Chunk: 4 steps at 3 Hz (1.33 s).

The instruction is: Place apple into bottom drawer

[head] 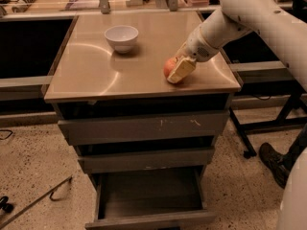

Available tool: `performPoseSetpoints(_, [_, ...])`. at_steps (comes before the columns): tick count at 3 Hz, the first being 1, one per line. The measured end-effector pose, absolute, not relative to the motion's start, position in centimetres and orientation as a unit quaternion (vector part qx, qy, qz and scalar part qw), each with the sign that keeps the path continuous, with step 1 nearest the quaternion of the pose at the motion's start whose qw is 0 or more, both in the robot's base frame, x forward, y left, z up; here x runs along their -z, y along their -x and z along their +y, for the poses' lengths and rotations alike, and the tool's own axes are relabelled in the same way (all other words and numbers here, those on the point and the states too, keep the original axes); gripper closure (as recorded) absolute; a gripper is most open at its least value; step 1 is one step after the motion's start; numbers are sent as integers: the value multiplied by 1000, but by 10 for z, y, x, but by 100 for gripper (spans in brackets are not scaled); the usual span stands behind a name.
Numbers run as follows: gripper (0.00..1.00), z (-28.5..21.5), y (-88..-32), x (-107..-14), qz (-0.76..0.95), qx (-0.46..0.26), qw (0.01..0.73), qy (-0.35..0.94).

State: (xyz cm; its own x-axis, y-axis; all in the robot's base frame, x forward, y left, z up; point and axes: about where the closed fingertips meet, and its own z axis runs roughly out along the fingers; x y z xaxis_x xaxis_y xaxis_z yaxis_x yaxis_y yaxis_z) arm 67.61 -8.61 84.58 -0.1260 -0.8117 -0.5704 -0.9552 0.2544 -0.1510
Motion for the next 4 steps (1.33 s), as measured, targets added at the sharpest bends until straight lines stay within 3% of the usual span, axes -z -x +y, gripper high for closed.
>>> performPoseSetpoints(2, [87,-86,-676,-846,739,-127,283,598])
performPoseSetpoints(3, [100,-87,-657,-858,733,-128,286,603])
performPoseSetpoints(4, [100,-86,-618,-881,712,-140,284,627])
